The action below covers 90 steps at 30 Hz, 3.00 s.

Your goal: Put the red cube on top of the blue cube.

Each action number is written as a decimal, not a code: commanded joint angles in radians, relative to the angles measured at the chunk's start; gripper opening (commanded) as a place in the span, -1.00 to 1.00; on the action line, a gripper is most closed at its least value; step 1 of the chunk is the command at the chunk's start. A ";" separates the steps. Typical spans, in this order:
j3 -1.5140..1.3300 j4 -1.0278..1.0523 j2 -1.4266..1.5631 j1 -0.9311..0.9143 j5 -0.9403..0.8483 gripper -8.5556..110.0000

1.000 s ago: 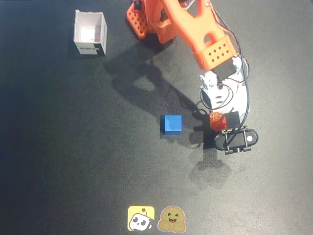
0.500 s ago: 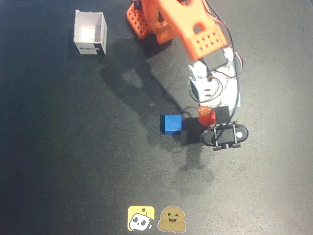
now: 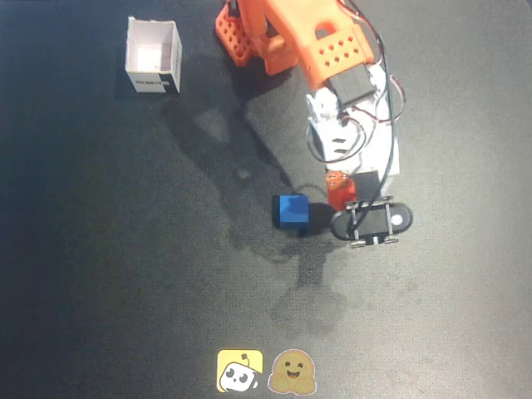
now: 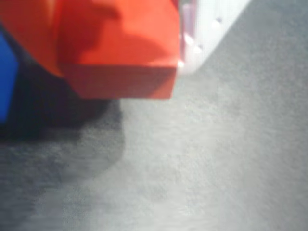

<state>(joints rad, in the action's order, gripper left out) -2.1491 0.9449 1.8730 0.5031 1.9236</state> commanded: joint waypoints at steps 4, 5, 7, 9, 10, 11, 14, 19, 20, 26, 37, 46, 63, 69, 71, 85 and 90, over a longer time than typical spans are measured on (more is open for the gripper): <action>0.091 0.034 0.094 -0.034 -0.032 -0.76; 0.094 0.038 0.097 -0.038 -0.037 -0.76; 0.100 0.049 0.106 -0.048 -0.041 -0.76; 0.100 0.057 0.120 -0.058 -0.046 -0.76; 0.100 0.061 0.127 -0.066 -0.051 -0.76; 0.100 0.067 0.137 -0.074 -0.054 -0.76; 0.098 0.087 0.160 -0.097 -0.072 -0.76; 0.094 0.126 0.195 -0.143 -0.106 -0.76; 0.094 0.133 0.201 -0.150 -0.106 -0.76; 0.081 0.158 0.225 -0.204 -0.118 -0.75; 0.014 0.140 0.230 -0.290 -0.143 -0.75; -0.089 0.061 0.230 -0.291 -0.141 -0.75; -0.133 0.003 0.140 -0.282 -0.158 -0.75; -0.135 -0.020 0.080 -0.276 -0.161 -0.75; -0.141 -0.031 0.064 -0.272 -0.161 -0.75; -0.169 -0.092 0.023 -0.253 -0.158 -0.75; -0.169 -0.100 0.012 -0.252 -0.158 -0.75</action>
<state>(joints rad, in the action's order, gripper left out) -2.3224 0.8560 1.8883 0.2439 1.7641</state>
